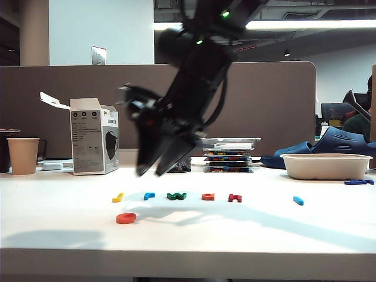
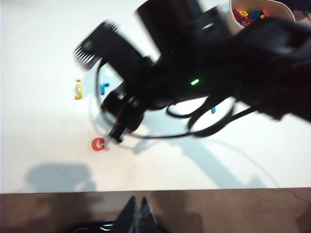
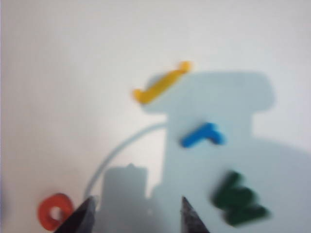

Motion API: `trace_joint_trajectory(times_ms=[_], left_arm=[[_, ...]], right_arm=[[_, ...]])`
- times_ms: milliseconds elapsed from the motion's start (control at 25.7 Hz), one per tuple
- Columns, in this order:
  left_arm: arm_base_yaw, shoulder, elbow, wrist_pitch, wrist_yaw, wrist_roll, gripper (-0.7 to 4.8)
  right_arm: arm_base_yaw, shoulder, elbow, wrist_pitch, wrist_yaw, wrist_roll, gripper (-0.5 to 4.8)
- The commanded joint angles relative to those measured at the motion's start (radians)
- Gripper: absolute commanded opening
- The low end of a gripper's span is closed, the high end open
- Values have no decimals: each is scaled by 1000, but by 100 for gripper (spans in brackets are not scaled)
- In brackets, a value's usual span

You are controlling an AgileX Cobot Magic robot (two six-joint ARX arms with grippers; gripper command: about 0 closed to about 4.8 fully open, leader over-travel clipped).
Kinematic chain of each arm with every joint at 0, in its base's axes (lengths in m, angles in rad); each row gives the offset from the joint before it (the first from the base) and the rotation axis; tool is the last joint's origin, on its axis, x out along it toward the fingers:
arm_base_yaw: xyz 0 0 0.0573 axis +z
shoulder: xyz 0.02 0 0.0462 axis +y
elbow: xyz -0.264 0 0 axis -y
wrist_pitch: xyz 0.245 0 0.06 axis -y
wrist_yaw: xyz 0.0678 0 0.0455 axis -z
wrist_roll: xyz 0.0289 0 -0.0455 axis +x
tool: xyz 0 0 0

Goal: Select the appropriate letters from the row of letter magnets placed on the table to arrange into the word "car".

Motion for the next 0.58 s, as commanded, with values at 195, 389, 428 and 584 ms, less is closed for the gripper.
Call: trace_joint_trajectory(times_ms=[195,389,428,584], left_arm=[[0,-2,4,2,-11,1,-5],[0,-2,4,2,-11,1,-5],[0,-2,4,2,-10,1,-5],[0,-2,4,2,-10,1,-5]], right_arm=[[-98,-76,6,-110,14,-211,220],[-154,-76,6,-224,-40,-407,220],[-161,-76,5,-235,-42,-447,220],[-174,-76,6,-227,-45,-569,220]])
